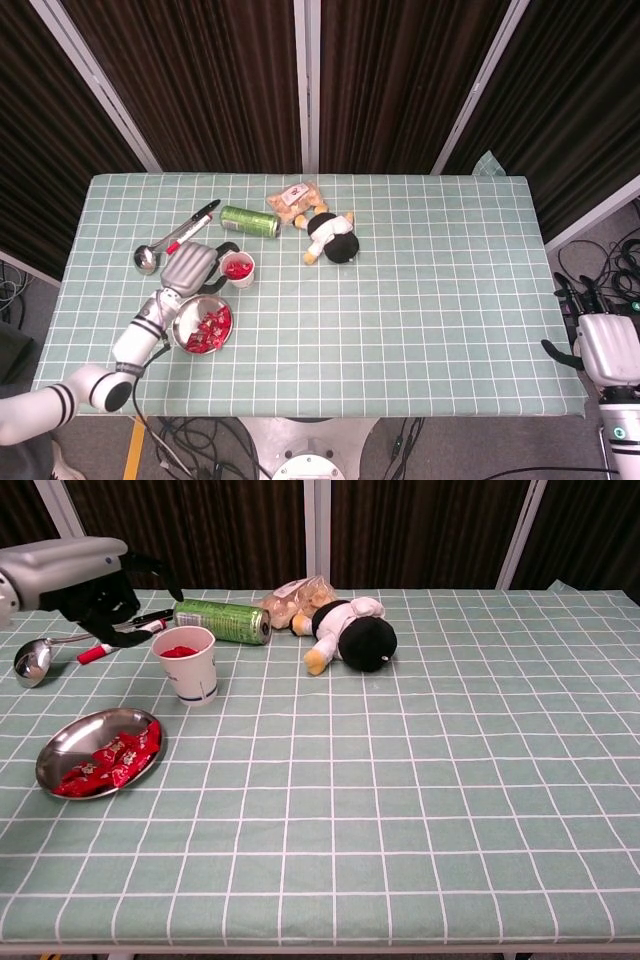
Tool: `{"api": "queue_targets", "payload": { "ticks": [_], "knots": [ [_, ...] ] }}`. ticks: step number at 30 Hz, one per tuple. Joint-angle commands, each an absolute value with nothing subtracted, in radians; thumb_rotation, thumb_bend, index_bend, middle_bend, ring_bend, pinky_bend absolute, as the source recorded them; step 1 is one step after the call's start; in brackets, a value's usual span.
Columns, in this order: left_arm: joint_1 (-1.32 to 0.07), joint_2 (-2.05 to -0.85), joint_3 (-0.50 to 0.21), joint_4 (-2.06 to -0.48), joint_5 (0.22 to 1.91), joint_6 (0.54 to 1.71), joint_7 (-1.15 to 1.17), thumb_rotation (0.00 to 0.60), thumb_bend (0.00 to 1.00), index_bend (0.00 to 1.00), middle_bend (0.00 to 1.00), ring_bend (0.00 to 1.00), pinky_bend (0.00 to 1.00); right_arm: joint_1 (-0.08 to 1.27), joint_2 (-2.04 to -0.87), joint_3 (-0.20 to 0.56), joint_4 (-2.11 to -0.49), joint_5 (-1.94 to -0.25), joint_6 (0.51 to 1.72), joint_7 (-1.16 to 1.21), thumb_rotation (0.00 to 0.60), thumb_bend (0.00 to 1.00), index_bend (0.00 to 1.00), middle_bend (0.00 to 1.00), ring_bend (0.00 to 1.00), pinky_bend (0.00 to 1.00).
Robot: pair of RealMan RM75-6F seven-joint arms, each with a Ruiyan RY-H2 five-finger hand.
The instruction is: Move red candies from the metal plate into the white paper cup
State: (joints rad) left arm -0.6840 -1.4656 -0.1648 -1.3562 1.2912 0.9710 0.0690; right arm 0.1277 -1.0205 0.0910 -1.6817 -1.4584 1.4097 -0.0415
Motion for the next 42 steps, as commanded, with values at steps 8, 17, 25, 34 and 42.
{"api": "queue_targets", "payload": {
  "ticks": [8, 17, 25, 34, 42],
  "knots": [
    [-0.524, -1.400, -0.033, -1.456, 1.392, 1.135, 0.049, 0.600, 0.32, 0.36, 0.94, 0.87, 1.00, 0.141, -1.030, 0.087, -1.676, -1.478, 1.401, -0.037, 0.600, 0.09, 0.04, 0.28, 0.07, 0.27],
    [-0.544, -1.456, 0.033, -1.398, 1.456, 1.040, 0.032, 0.600, 0.29, 0.45, 0.94, 0.87, 1.00, 0.142, -1.031, 0.084, -1.682, -1.480, 1.403, -0.045, 0.600, 0.09, 0.04, 0.28, 0.07, 0.27],
    [-0.583, -1.490, 0.032, -1.376, 1.468, 0.973, 0.058, 0.600, 0.31, 0.46, 0.94, 0.87, 1.00, 0.134, -1.025, 0.084, -1.692, -1.466, 1.410, -0.056, 0.600, 0.09, 0.04, 0.28, 0.07, 0.27],
    [-0.600, -1.478, 0.033, -1.381, 1.443, 0.916, 0.079, 0.600, 0.31, 0.53, 0.94, 0.87, 1.00, 0.134, -1.024, 0.086, -1.694, -1.457, 1.409, -0.059, 0.600, 0.09, 0.04, 0.28, 0.07, 0.27],
    [-0.601, -1.488, 0.022, -1.365, 1.399, 0.889, 0.095, 0.600, 0.31, 0.52, 0.94, 0.87, 1.00, 0.135, -1.025, 0.087, -1.697, -1.454, 1.408, -0.063, 0.600, 0.09, 0.04, 0.28, 0.07, 0.27]
  ]
}}
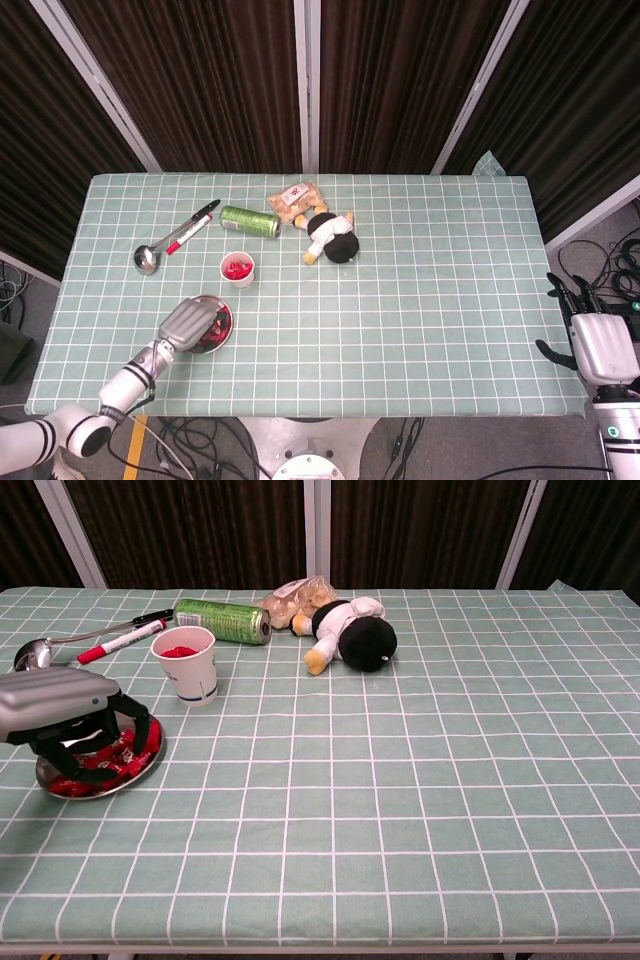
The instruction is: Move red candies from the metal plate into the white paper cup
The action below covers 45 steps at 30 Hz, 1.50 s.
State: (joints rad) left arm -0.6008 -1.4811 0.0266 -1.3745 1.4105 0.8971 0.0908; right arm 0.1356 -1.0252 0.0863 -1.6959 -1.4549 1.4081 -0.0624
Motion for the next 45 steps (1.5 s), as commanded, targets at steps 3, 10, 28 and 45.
{"api": "queue_targets", "payload": {
  "ticks": [3, 10, 28, 45],
  "knots": [
    [-0.605, -1.498, 0.017, -1.351, 1.381, 0.873, 0.099, 0.600, 0.31, 0.51, 0.94, 0.87, 1.00, 0.134, -1.024, 0.086, -1.699, -1.453, 1.410, -0.065, 0.600, 0.08, 0.04, 0.28, 0.07, 0.27],
    [-0.597, -1.498, 0.013, -1.351, 1.377, 0.889, 0.101, 0.600, 0.31, 0.50, 0.94, 0.87, 1.00, 0.131, -1.021, 0.086, -1.704, -1.451, 1.414, -0.069, 0.600, 0.09, 0.04, 0.28, 0.07, 0.27],
    [-0.561, -1.484, 0.021, -1.372, 1.344, 0.912, 0.145, 0.600, 0.31, 0.48, 0.94, 0.87, 1.00, 0.138, -1.020, 0.089, -1.699, -1.446, 1.405, -0.062, 0.600, 0.09, 0.04, 0.28, 0.07, 0.27],
    [-0.555, -1.529, 0.011, -1.300, 1.349, 0.917, 0.115, 0.600, 0.35, 0.62, 0.96, 0.88, 1.00, 0.135, -1.016, 0.090, -1.705, -1.439, 1.407, -0.065, 0.600, 0.09, 0.04, 0.28, 0.07, 0.27]
  ]
}}
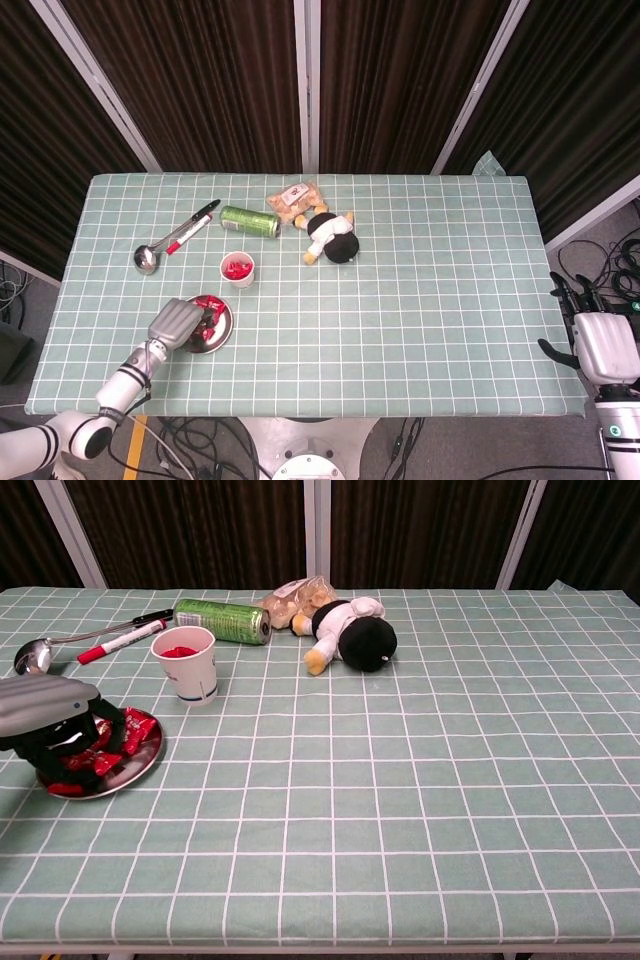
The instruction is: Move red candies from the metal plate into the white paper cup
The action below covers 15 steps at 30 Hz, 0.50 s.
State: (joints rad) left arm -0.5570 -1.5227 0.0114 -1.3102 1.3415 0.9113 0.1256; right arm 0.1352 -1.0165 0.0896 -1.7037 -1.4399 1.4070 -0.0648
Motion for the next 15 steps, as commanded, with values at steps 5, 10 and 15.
{"api": "queue_targets", "payload": {
  "ticks": [5, 10, 15],
  "knots": [
    [-0.540, -1.523, -0.001, -1.298, 1.388, 0.981, 0.060, 0.600, 0.40, 0.67, 0.96, 0.89, 1.00, 0.133, -1.015, 0.088, -1.706, -1.442, 1.411, -0.064, 0.600, 0.09, 0.04, 0.28, 0.07, 0.27],
    [-0.545, -1.455, -0.047, -1.370, 1.408, 1.032, -0.017, 0.600, 0.41, 0.67, 0.96, 0.89, 1.00, 0.132, -1.015, 0.088, -1.704, -1.447, 1.414, -0.061, 0.600, 0.09, 0.04, 0.28, 0.07, 0.27],
    [-0.594, -1.411, -0.125, -1.416, 1.407, 1.040, -0.046, 0.600, 0.41, 0.66, 0.96, 0.89, 1.00, 0.132, -1.018, 0.087, -1.701, -1.449, 1.415, -0.057, 0.600, 0.09, 0.04, 0.28, 0.07, 0.27]
  ]
}}
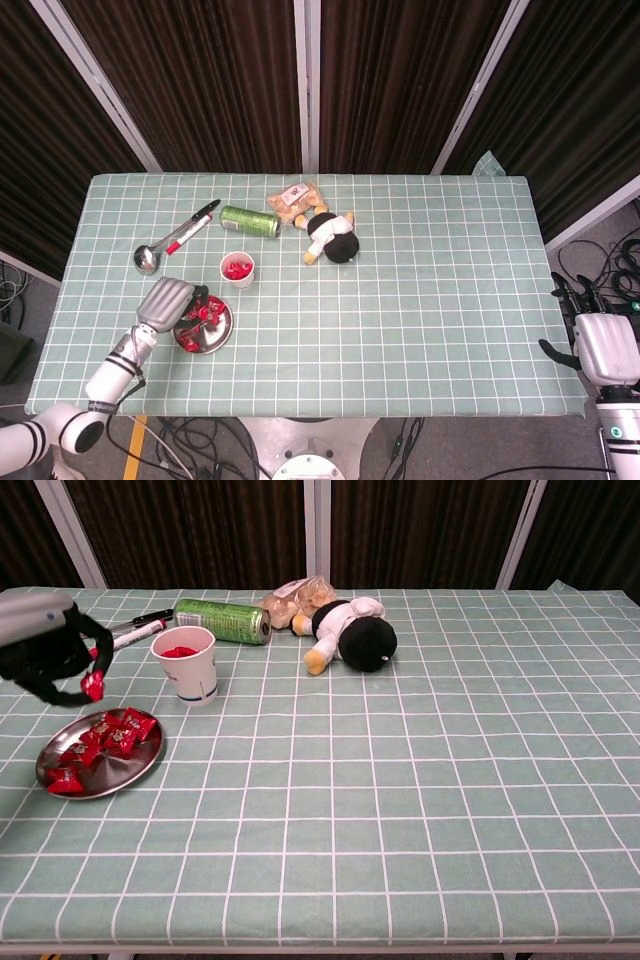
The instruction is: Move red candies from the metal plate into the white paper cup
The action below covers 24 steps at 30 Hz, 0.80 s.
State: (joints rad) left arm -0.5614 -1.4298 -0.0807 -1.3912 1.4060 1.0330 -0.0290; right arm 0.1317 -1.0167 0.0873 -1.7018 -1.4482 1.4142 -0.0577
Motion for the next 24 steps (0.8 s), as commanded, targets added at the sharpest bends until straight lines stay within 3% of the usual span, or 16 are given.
{"api": "queue_targets", "payload": {
  "ticks": [1, 12, 17, 24],
  "knots": [
    [-0.607, -1.410, -0.139, -1.419, 1.403, 1.032, -0.048, 0.600, 0.41, 0.66, 0.96, 0.89, 1.00, 0.131, -1.018, 0.087, -1.700, -1.449, 1.415, -0.056, 0.600, 0.09, 0.04, 0.28, 0.07, 0.27],
    [-0.773, -1.479, -0.219, -1.334, 1.308, 0.846, -0.001, 0.600, 0.41, 0.64, 0.96, 0.89, 1.00, 0.127, -1.018, 0.087, -1.693, -1.443, 1.417, -0.048, 0.600, 0.08, 0.04, 0.28, 0.07, 0.27],
    [-0.815, -1.526, -0.224, -1.269, 1.267, 0.797, 0.023, 0.600, 0.41, 0.63, 0.96, 0.89, 1.00, 0.125, -1.018, 0.088, -1.689, -1.439, 1.418, -0.044, 0.600, 0.09, 0.04, 0.28, 0.07, 0.27],
    [-0.834, -1.558, -0.214, -1.217, 1.232, 0.781, 0.062, 0.600, 0.41, 0.54, 0.95, 0.88, 1.00, 0.123, -1.018, 0.089, -1.685, -1.434, 1.417, -0.040, 0.600, 0.09, 0.04, 0.28, 0.07, 0.27]
  ]
}}
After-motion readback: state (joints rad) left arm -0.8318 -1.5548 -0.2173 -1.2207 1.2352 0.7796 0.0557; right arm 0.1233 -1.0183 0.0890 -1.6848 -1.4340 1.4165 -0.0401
